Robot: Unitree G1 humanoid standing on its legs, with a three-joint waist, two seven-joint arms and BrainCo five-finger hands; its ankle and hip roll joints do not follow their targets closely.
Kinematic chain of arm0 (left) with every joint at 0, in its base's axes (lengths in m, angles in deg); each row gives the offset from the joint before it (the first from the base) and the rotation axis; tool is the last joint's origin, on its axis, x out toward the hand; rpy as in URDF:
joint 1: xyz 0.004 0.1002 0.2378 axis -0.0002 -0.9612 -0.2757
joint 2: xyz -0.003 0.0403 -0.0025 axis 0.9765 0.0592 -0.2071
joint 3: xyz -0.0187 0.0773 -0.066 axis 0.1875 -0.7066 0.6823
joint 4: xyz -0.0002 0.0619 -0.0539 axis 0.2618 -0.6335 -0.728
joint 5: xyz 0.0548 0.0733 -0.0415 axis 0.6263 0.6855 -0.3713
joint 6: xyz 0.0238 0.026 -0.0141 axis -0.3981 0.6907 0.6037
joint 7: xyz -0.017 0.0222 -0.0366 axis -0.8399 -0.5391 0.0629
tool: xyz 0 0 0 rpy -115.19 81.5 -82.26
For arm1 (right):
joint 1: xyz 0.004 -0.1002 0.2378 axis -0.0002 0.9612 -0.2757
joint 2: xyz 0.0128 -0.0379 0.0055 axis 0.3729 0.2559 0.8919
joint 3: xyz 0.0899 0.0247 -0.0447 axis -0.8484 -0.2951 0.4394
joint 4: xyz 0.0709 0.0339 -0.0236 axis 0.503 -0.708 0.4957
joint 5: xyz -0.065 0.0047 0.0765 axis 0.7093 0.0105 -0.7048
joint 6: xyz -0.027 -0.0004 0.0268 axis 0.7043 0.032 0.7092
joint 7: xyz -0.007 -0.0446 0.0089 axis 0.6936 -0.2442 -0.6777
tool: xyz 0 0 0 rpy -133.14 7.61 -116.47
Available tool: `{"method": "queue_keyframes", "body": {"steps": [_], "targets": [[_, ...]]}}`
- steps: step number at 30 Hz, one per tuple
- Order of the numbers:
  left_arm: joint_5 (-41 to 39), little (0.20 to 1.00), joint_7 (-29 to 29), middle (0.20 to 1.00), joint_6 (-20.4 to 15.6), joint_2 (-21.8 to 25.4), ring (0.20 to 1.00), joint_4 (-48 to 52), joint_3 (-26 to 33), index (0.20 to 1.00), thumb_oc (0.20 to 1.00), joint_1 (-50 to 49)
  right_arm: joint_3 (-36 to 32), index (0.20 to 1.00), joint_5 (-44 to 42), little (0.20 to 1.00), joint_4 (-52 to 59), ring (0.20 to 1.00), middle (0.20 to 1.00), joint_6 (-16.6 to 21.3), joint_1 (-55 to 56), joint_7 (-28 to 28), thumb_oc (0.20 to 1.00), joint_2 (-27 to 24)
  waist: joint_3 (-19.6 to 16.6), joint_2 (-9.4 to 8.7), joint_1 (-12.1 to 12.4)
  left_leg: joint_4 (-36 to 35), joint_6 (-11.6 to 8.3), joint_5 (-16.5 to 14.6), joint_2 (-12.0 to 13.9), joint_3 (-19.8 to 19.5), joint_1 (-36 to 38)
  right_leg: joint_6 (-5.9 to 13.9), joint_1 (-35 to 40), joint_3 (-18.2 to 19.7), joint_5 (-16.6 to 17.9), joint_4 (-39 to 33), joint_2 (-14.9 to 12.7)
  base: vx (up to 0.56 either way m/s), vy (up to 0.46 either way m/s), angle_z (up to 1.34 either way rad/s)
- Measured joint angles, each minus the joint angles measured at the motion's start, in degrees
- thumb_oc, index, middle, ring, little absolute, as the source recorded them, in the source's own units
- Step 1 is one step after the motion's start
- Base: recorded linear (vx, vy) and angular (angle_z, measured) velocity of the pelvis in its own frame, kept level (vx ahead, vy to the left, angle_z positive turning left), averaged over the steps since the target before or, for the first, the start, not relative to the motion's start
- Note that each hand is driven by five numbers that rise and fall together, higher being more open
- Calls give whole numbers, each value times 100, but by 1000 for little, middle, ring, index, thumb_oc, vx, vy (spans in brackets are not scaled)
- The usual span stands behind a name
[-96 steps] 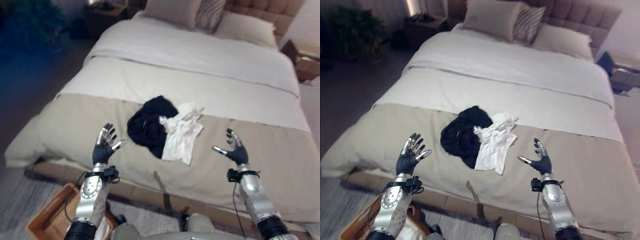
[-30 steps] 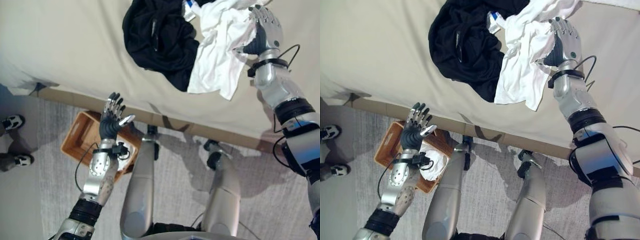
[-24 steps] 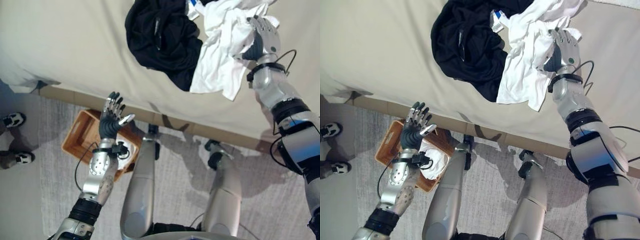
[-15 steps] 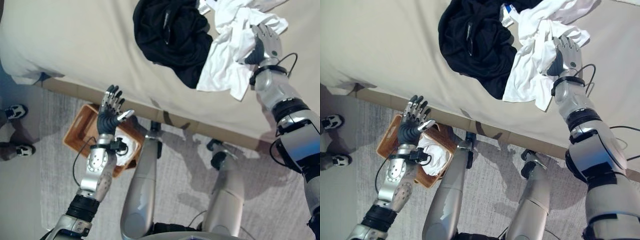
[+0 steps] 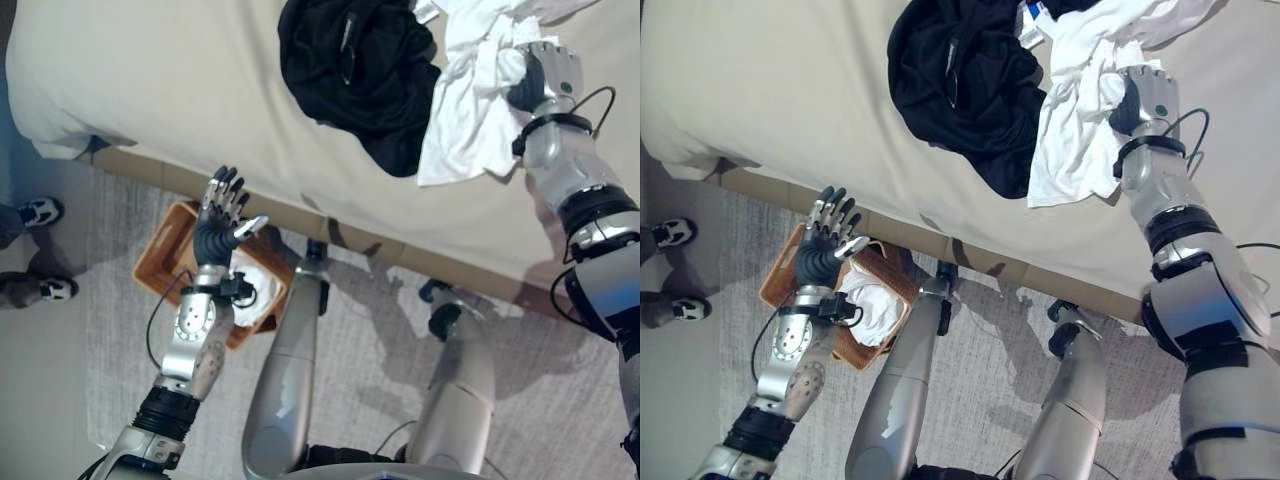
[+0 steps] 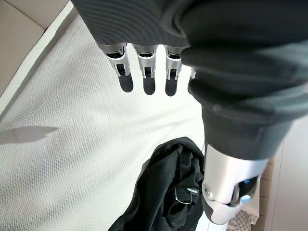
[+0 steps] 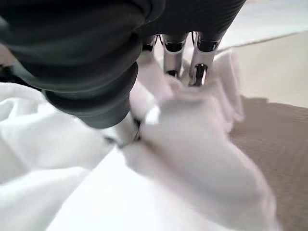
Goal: Pick up clothes into the bucket
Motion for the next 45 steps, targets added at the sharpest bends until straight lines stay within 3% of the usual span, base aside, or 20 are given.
{"method": "queue_keyframes", "body": {"steps": [7, 14, 19, 23, 26, 28, 30, 36, 40, 45], "targets": [[2, 1000, -47, 1000, -1, -22, 1000, -61, -2, 1000, 1000, 108, -227, 200, -278, 200, 245, 200, 200, 8, 370, 6, 200, 225, 0, 0, 6, -155, 0, 44, 30, 2, 406, 61, 440, -68, 69, -233, 56, -10, 2, 0], [30, 1000, -87, 1000, 5, -219, 1000, -550, 13, 1000, 1000, 129, -1217, 200, -894, 200, 2390, 200, 200, 167, 2099, 16, 200, 229, -41, 7, -186, -556, 23, 91, 93, -1, 1308, 121, 1550, -306, 332, -980, 206, 14, -19, -1], [192, 1000, -54, 1000, 26, -236, 1000, -878, 46, 1000, 1000, 99, -1822, 200, -1257, 200, 3487, 200, 200, 435, 3330, 251, 200, 183, -199, -124, -390, -960, 19, 99, 132, 1, 2012, 222, 2381, -456, 460, -1564, 332, 90, -57, -1], [651, 1000, -68, 1000, 86, -176, 1000, -1652, 281, 1000, 1000, 2, -2394, 200, -2033, 200, 4186, 200, 200, 828, 4243, 606, 200, 309, -466, -449, -568, -1360, -13, 128, 262, 116, 2842, 252, 3253, -482, 664, -2257, 555, 135, -48, -13], [992, 1000, -112, 1000, 166, -51, 1000, -1754, 278, 1000, 1000, -218, -2588, 200, -2488, 200, 4523, 200, 200, 1047, 4630, 754, 200, 453, -869, -621, -881, -1555, -69, 87, 341, 168, 3145, 274, 3564, -488, 687, -2552, 664, 155, -41, -13], [1212, 1000, -135, 1000, 185, -58, 1000, -1800, 336, 1000, 1000, -257, -2731, 200, -2831, 200, 4854, 200, 200, 1140, 4827, 963, 200, 583, -1033, -706, -852, -1722, -65, 94, 400, 302, 3478, 276, 3845, -421, 782, -2797, 758, 105, -28, -28], [1399, 1000, -146, 1000, 193, -59, 1000, -1775, 361, 1000, 1000, -201, -2748, 200, -3080, 200, 5001, 200, 200, 1207, 4869, 1132, 200, 527, -1232, -726, -976, -1861, -90, 73, 459, 377, 3701, 271, 4045, -376, 826, -3006, 845, 104, -14, -25], [1833, 1000, -80, 1000, 273, -16, 1000, -1455, 377, 1000, 1000, -260, -2763, 200, -3826, 200, 5822, 200, 200, 1353, 4848, 1726, 200, 179, -1817, -747, -997, -2329, -101, 91, 610, 699, 4468, 274, 4536, -183, 902, -3373, 1065, 105, -27, -26], [1933, 1000, -21, 1000, 288, -5, 1000, -1350, 282, 1000, 1000, -223, -2678, 200, -4104, 200, 6152, 200, 200, 1387, 4636, 2056, 200, -49, -2021, -784, -1026, -2520, -120, 102, 693, 866, 4872, 269, 4742, -2, 906, -3478, 1169, 103, -21, -28], [1948, 1000, 75, 1000, 422, -5, 1000, -1334, -138, 1000, 1000, 65, -2435, 200, -4643, 200, 6525, 200, 200, 1400, 4189, 2401, 200, -430, -2222, -863, -1278, -2871, -215, 161, 762, 976, 5378, 270, 5121, 34, 903, -3662, 1277, 74, -24, -9]]}}
